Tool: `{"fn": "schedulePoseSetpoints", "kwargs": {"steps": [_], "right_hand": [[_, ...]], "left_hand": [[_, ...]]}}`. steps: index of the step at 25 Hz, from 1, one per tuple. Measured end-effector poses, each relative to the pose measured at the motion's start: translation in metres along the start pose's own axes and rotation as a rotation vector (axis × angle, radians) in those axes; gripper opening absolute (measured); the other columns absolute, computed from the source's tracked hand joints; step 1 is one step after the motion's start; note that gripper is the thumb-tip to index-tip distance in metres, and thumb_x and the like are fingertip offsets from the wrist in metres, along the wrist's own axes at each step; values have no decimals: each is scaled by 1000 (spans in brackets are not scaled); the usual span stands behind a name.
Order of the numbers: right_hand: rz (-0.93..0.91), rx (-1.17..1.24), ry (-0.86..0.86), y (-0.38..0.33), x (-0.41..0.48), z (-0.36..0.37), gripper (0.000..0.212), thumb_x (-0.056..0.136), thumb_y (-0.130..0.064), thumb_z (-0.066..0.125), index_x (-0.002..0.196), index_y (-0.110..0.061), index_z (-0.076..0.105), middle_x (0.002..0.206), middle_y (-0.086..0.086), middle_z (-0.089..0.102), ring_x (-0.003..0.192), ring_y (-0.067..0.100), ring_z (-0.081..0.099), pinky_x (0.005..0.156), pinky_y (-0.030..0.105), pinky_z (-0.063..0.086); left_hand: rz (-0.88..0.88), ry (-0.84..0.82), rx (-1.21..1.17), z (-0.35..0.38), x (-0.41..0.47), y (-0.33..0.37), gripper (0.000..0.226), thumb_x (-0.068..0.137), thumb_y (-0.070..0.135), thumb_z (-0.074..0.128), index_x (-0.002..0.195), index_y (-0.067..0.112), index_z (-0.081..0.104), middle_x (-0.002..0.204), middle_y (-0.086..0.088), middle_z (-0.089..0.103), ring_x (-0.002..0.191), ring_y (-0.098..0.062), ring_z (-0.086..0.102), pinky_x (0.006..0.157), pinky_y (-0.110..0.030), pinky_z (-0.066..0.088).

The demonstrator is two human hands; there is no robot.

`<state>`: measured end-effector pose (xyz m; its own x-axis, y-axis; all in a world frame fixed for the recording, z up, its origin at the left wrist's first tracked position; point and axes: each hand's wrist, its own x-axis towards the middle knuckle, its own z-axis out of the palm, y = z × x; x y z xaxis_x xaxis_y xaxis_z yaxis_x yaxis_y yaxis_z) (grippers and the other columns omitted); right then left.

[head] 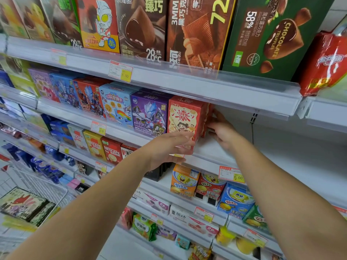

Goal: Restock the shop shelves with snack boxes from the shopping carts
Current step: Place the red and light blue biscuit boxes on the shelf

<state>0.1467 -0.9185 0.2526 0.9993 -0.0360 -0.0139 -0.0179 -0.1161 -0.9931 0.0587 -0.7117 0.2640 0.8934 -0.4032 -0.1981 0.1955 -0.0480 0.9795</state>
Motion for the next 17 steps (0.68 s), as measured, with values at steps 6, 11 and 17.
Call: {"fn": "schedulePoseSetpoints", "kwargs": {"steps": [6,11,17], "right_hand": [[20,-26,7,2,2,11,61,90,8,44,133,-35,45,128,2,62,112,21,59,90,34,50],[59,-156,214,-3,-7,25,61,98,-8,41,152,-27,24,147,5,47,124,26,51,92,34,43],[-33,-182,248,-5,-26,61,40,97,-17,38,134,-29,44,120,1,66,108,23,63,93,43,51]], "left_hand": [[-27,10,-27,-1,-1,4,37,97,31,60,134,28,57,125,3,68,109,-18,68,94,-37,56],[-52,9,-70,0,-2,4,36,96,29,60,132,29,58,127,0,67,110,-19,68,90,-34,57],[-100,29,-104,-7,-14,0,36,95,36,62,130,31,57,126,8,67,109,-16,68,94,-35,56]]}}
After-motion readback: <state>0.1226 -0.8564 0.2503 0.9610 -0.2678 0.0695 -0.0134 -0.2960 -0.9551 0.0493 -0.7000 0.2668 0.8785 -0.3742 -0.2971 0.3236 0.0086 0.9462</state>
